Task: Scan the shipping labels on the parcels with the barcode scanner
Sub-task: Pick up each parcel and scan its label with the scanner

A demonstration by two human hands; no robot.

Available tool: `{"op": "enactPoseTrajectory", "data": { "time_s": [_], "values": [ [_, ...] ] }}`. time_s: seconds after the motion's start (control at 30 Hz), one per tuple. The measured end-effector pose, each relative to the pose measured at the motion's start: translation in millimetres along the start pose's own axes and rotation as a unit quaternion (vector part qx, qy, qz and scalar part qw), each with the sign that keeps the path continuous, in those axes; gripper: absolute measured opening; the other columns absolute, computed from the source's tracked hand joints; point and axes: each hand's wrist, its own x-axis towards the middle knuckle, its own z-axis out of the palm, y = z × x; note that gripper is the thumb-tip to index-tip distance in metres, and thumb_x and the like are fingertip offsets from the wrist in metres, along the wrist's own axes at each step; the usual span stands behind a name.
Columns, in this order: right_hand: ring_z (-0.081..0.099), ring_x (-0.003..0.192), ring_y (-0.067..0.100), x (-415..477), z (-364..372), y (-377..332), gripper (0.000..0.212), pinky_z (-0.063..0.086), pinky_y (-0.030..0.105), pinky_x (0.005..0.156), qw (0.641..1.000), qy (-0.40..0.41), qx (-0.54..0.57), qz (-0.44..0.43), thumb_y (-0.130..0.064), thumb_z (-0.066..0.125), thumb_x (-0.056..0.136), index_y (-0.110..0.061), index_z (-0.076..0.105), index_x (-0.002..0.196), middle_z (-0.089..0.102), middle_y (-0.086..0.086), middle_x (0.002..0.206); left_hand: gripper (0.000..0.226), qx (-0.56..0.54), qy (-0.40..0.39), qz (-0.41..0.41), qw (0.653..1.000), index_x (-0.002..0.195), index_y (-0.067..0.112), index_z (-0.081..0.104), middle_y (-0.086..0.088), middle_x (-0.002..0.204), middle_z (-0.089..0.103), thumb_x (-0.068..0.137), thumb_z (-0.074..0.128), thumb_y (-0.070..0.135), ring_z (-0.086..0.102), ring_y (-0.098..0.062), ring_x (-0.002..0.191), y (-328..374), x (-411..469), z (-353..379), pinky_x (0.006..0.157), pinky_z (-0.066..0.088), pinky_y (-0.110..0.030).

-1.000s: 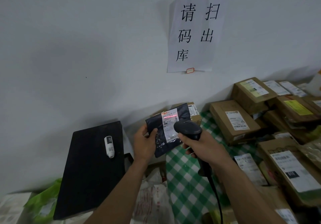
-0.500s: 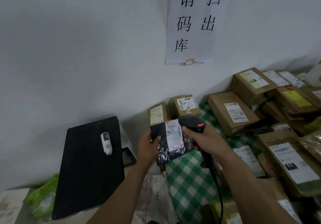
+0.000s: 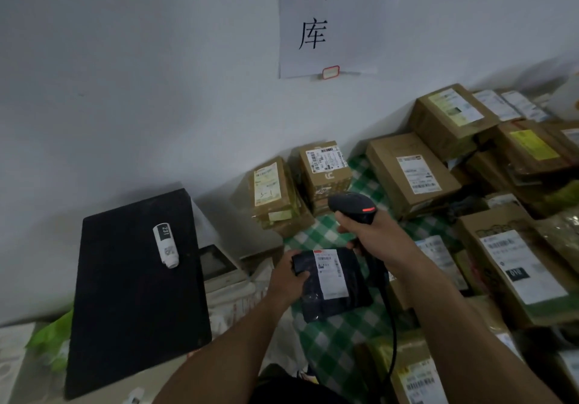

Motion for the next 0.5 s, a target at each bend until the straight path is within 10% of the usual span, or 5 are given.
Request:
{"op": "enactPoseTrajectory", "data": {
  "time_s": [0.07, 0.27, 0.4, 0.5],
  "values": [
    [0.069, 0.064, 0.012, 3, -1, 0, 0.025, 0.052, 0.028, 0.061, 1.0, 0.001, -0.005, 0.003, -0.04, 0.076, 0.094, -0.032, 0.068, 0.116, 0.079, 0.0, 0.096, 0.056, 0.051, -0.025, 0.003, 0.998, 0.145, 0.013, 0.054, -0.005, 0.136, 0.063, 0.093, 0.074, 0.016, 0.06, -0.019, 0.121, 15, -1, -3, 0.079, 0.035, -0.003],
    [0.069, 0.065, 0.009, 7, 0, -5, 0.014, 0.052, 0.025, 0.06, 1.0, -0.003, 0.011, 0.0, -0.038, 0.073, 0.097, -0.035, 0.069, 0.11, 0.078, 0.0, 0.098, 0.058, 0.186, -0.246, -0.068, 0.949, 0.145, 0.018, 0.052, -0.001, 0.14, 0.056, 0.096, 0.07, 0.043, 0.06, -0.021, 0.116, 58, 16, -50, 0.08, 0.051, -0.028],
    [0.069, 0.068, 0.009, 11, 7, -9, 0.011, 0.053, 0.027, 0.063, 1.0, -0.015, 0.006, -0.005, -0.037, 0.072, 0.098, -0.031, 0.071, 0.107, 0.076, -0.003, 0.094, 0.013, 0.261, -0.032, -0.016, 0.965, 0.1, 0.008, 0.067, -0.008, 0.104, 0.067, 0.1, 0.059, 0.018, 0.064, -0.024, 0.096, 74, 34, -96, 0.079, 0.052, -0.031],
    [0.069, 0.068, 0.009, 12, 15, -11, 0.01, 0.053, 0.024, 0.061, 1.0, -0.006, 0.007, -0.008, -0.037, 0.072, 0.098, -0.031, 0.071, 0.106, 0.077, -0.003, 0.095, 0.038, 0.135, 0.114, -0.039, 0.984, 0.126, -0.003, 0.061, -0.02, 0.124, 0.065, 0.111, 0.038, 0.022, 0.063, -0.034, 0.112, 76, 47, -114, 0.096, 0.051, -0.041]
  ]
}}
